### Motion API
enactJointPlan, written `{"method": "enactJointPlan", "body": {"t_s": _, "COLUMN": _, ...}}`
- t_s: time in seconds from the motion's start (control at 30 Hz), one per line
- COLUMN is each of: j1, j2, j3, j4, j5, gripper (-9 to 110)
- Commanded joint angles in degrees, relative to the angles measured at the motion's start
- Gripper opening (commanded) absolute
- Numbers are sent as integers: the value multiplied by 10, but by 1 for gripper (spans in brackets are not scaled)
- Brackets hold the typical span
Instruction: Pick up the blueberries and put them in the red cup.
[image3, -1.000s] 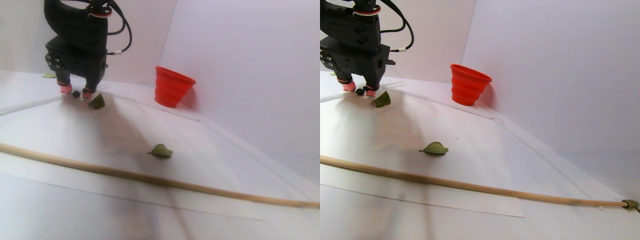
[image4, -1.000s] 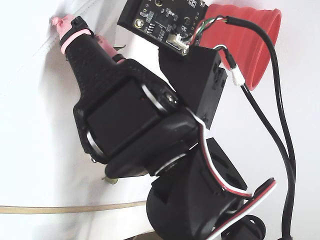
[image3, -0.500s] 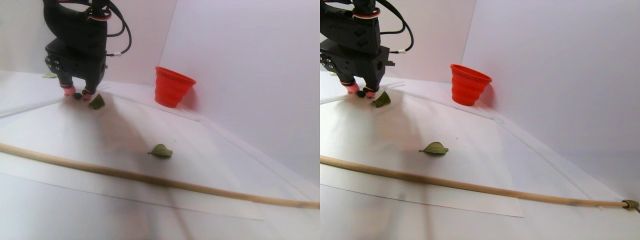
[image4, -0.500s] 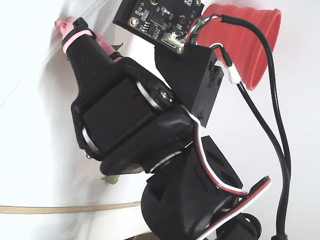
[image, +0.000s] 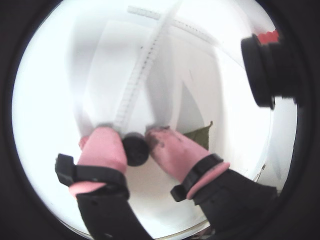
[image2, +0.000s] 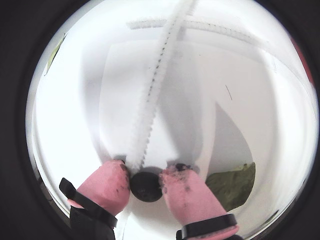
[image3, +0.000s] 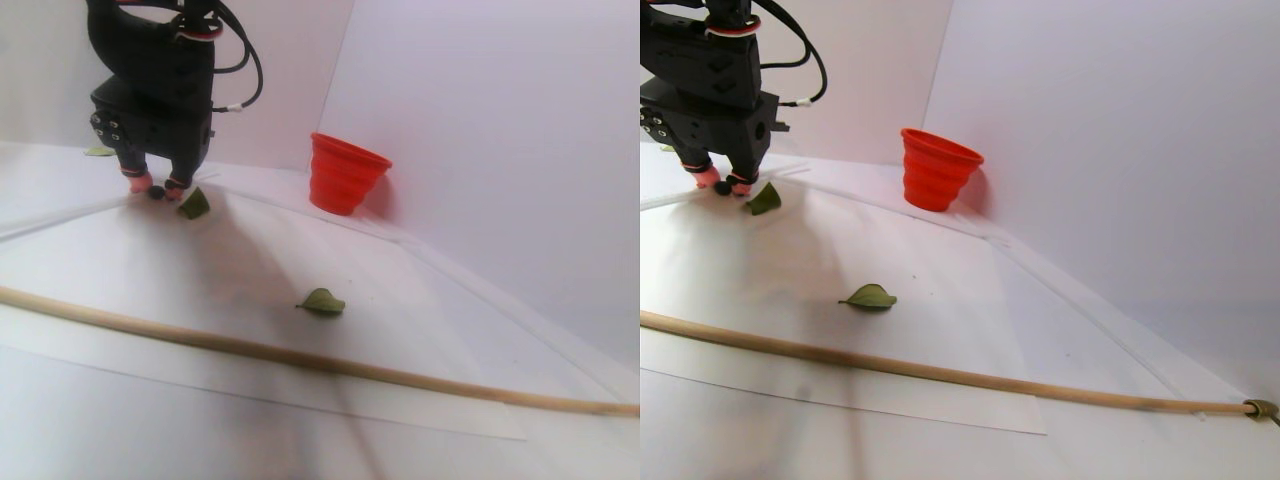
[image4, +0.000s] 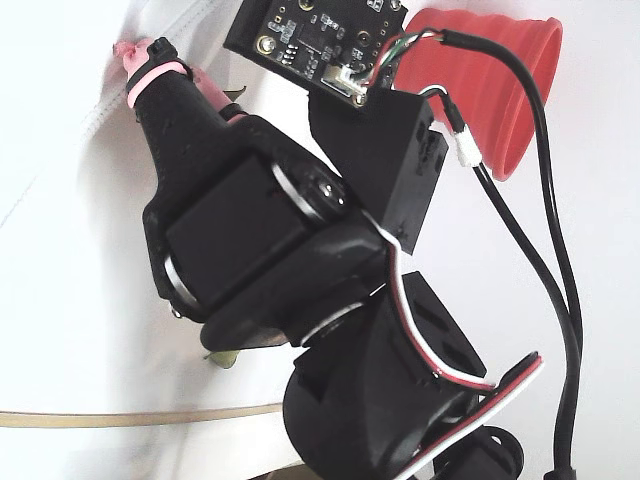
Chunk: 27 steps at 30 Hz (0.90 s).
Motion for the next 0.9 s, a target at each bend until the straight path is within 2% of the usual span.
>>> {"method": "enactJointPlan", "body": {"t_s": 0.0, "j1": 5, "j2": 70, "j3": 4, "j4": 8, "j5": -1, "gripper": 11}}
{"method": "enactJointPlan", "body": {"t_s": 0.87, "j1": 6, "j2": 182, "j3": 61, "j4": 59, "j5": -11, "gripper": 14}}
